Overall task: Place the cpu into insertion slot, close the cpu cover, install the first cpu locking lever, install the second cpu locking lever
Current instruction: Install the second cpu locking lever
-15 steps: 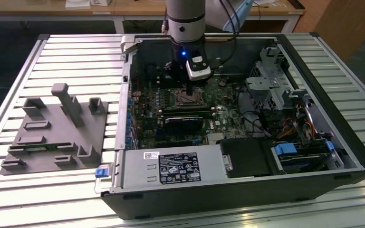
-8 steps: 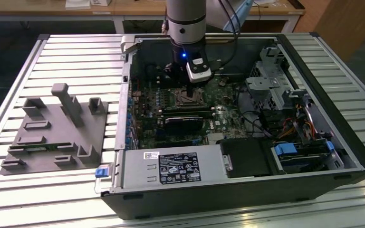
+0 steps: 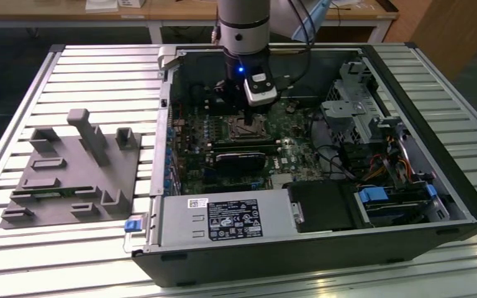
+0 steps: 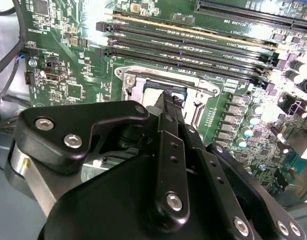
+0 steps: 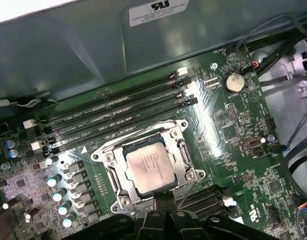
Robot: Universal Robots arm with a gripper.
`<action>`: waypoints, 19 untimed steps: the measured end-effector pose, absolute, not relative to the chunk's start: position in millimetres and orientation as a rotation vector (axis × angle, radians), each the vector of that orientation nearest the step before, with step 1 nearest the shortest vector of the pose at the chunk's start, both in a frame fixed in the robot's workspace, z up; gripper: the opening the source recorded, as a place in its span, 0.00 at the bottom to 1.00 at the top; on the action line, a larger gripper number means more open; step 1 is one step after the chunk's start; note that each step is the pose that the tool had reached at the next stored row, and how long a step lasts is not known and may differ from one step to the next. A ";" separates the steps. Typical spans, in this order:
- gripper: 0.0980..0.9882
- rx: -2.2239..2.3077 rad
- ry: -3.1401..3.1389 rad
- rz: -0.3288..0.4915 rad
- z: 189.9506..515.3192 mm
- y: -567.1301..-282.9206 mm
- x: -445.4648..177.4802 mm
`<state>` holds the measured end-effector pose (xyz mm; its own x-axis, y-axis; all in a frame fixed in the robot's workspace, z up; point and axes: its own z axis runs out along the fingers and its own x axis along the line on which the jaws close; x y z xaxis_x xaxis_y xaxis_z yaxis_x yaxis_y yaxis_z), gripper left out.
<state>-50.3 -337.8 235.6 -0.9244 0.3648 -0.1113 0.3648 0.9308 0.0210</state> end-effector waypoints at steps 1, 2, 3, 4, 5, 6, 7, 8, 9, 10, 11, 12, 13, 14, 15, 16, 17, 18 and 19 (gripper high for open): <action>0.01 0.564 2.975 0.002 235.7 -339.2 -50.2; 0.01 0.564 2.976 0.004 235.7 -340.6 -50.2; 0.01 0.565 2.976 0.006 235.7 -342.2 -50.1; 0.01 0.565 2.976 0.009 235.7 -343.9 -50.0; 0.01 0.565 2.976 0.011 235.8 -345.7 -49.9; 0.01 0.565 2.977 0.013 235.8 -347.5 -49.8; 0.01 0.565 2.977 0.016 235.7 -349.5 -49.6; 0.01 0.565 2.977 0.017 235.7 -351.1 -49.6; 0.01 0.566 2.977 0.019 235.7 -352.6 -49.5; 0.01 0.566 2.977 0.020 235.7 -354.3 -49.4; 0.01 0.566 2.978 0.021 235.8 -355.8 -49.4; 0.01 0.566 2.978 0.022 235.8 -357.2 -49.4; 0.01 0.566 2.978 0.022 235.7 -358.3 -49.5; 0.01 0.565 2.978 0.022 235.7 -359.4 -49.5; 0.01 0.562 2.978 0.022 235.5 -360.3 -49.4; 0.01 0.555 2.980 0.023 235.2 -360.7 -49.5; 0.01 0.542 2.982 0.024 234.8 -360.8 -49.6; 0.01 0.521 2.986 0.025 234.4 -360.9 -49.7; 0.01 0.501 2.989 0.026 234.0 -360.9 -49.7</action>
<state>-49.7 -360.9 234.0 -0.9394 0.3262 -0.1057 0.3243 0.9453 0.0349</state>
